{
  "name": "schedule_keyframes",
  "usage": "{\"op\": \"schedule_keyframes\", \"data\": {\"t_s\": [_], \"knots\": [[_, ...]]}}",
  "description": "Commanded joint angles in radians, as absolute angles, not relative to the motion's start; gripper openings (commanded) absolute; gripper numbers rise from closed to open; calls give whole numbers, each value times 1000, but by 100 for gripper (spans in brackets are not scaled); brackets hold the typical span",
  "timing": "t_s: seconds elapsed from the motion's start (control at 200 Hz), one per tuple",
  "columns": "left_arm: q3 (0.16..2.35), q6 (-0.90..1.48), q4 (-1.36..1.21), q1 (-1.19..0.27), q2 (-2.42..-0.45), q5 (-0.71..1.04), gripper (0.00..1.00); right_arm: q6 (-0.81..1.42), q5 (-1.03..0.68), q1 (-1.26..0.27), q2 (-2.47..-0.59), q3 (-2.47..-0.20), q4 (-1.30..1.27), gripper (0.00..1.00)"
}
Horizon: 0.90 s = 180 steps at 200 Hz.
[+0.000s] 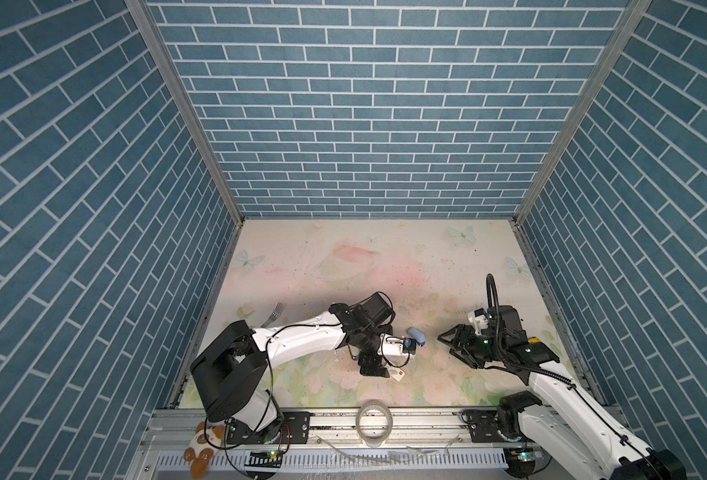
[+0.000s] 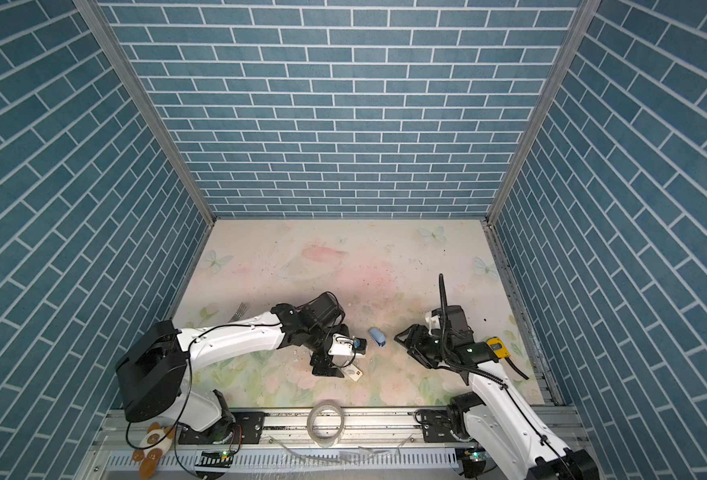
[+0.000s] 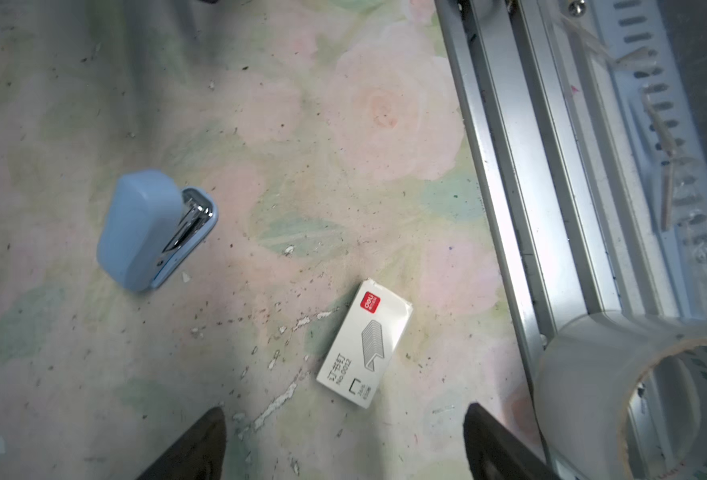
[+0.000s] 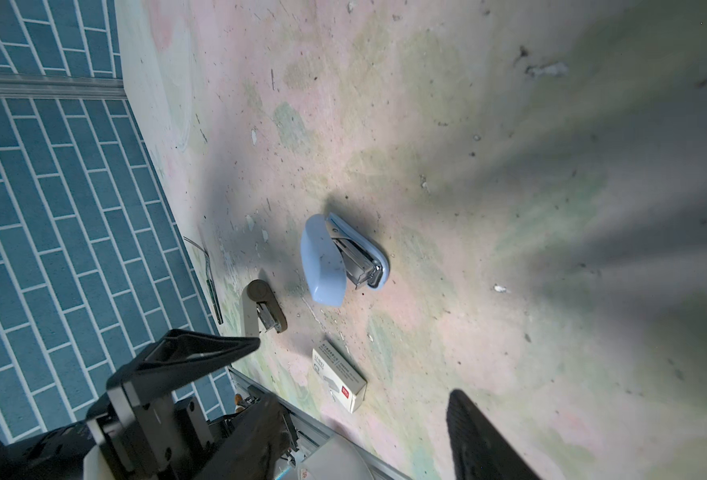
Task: Load the staples into the stapler
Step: 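Swing the left gripper toward the staple box while the right nears the stapler, then lower the left gripper around the white staple box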
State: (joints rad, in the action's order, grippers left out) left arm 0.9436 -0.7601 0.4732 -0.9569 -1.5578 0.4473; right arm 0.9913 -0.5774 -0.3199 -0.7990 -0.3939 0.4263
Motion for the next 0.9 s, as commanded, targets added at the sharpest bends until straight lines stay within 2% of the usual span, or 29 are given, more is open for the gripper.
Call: {"op": "schedule_keyframes", "data": {"t_s": [0.0, 0.09, 0.24, 0.425, 0.895], "knots": [[962, -795, 461, -996, -1614, 441, 86, 1011, -549, -318, -805, -423, 439, 65], [968, -803, 454, -1017, -1640, 423, 82, 1003, -528, -313, -808, -423, 435, 65], [945, -784, 397, -1018, -1651, 409, 82, 981, -499, -285, -794, -424, 446, 66], [962, -751, 384, -1039, -1687, 387, 75, 970, -575, -187, -758, -386, 419, 65], [941, -792, 380, -1110, -1701, 293, 74, 915, -652, -149, -752, -404, 436, 65]]}}
